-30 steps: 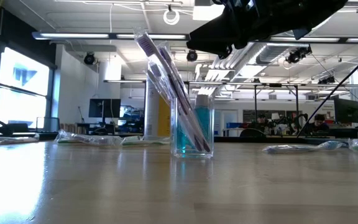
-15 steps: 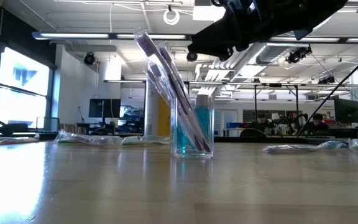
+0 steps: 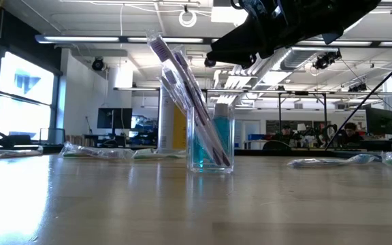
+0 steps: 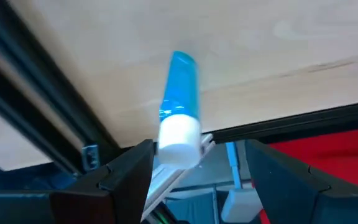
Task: Pick & Place toothbrushing station
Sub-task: Put the mouthwash bottle into the transparent organizer
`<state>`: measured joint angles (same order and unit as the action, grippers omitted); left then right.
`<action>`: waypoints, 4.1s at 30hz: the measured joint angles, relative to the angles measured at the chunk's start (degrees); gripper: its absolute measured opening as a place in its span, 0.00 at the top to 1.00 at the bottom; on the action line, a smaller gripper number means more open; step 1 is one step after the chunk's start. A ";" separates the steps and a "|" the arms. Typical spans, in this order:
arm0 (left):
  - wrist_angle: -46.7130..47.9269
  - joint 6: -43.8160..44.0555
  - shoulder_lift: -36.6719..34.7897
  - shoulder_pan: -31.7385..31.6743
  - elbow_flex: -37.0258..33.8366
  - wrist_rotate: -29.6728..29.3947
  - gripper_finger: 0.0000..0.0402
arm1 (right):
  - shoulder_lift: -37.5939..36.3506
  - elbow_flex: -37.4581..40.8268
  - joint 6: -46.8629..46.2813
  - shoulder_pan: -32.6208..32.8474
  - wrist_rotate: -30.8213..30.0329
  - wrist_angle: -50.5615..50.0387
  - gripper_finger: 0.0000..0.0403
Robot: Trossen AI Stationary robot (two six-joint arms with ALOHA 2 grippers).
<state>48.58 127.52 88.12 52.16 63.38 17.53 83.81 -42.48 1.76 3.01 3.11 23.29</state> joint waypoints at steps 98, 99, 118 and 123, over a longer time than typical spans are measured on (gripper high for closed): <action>41.42 -131.01 33.03 -61.23 71.30 -4.07 0.80 | -0.45 0.00 -23.54 26.74 -45.32 -22.07 0.58; 41.47 -131.51 33.51 -61.58 71.12 -3.76 0.80 | -0.98 0.00 -24.43 27.45 -48.23 -23.68 0.58; 41.44 -131.58 42.70 -60.41 70.85 -2.90 0.80 | -2.54 0.00 -30.71 31.23 -61.68 -32.11 0.58; 41.43 -131.58 45.06 -60.41 70.81 -3.06 0.80 | -2.54 0.00 -30.71 31.23 -61.69 -32.11 0.58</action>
<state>90.02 -4.05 133.18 -8.25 134.19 14.47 81.28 -42.48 -28.95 34.24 -58.58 -8.82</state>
